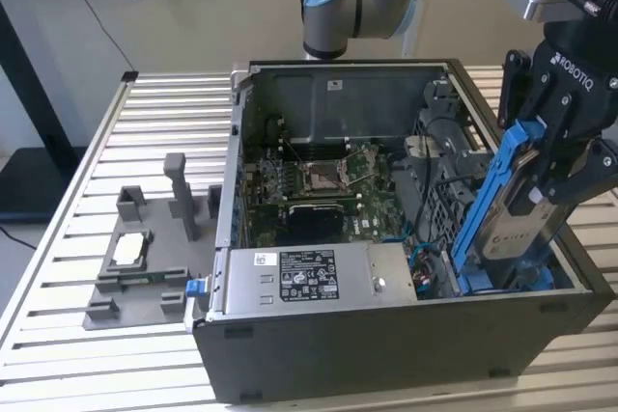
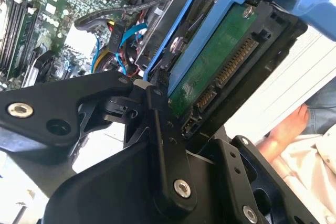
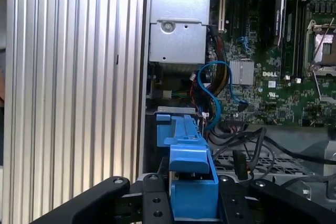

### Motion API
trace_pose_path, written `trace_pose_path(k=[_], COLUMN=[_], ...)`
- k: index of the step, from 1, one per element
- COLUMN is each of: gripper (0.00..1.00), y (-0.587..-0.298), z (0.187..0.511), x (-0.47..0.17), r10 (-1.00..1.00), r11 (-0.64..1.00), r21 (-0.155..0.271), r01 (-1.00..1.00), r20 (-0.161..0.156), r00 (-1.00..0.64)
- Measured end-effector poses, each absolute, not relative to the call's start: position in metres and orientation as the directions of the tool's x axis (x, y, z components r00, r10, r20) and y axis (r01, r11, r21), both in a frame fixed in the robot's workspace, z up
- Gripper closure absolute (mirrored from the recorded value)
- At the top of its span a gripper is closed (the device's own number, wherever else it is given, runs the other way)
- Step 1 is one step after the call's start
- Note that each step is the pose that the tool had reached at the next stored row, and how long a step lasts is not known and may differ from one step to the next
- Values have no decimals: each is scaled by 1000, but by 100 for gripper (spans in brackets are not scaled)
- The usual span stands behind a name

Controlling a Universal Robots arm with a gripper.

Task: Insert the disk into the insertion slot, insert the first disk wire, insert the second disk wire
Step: 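Insert the disk into the insertion slot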

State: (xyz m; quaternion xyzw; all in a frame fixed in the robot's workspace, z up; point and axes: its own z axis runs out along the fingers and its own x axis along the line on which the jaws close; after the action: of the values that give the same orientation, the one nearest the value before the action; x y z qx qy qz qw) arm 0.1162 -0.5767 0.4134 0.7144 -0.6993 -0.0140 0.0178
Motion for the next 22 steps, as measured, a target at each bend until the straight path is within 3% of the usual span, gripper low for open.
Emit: trace_pose_path(k=[22], gripper=[67], y=[-571], z=[385], x=[117], r10=[-1000], r11=[-21], r21=[45], r01=[-999], r20=[5], r00=[21])
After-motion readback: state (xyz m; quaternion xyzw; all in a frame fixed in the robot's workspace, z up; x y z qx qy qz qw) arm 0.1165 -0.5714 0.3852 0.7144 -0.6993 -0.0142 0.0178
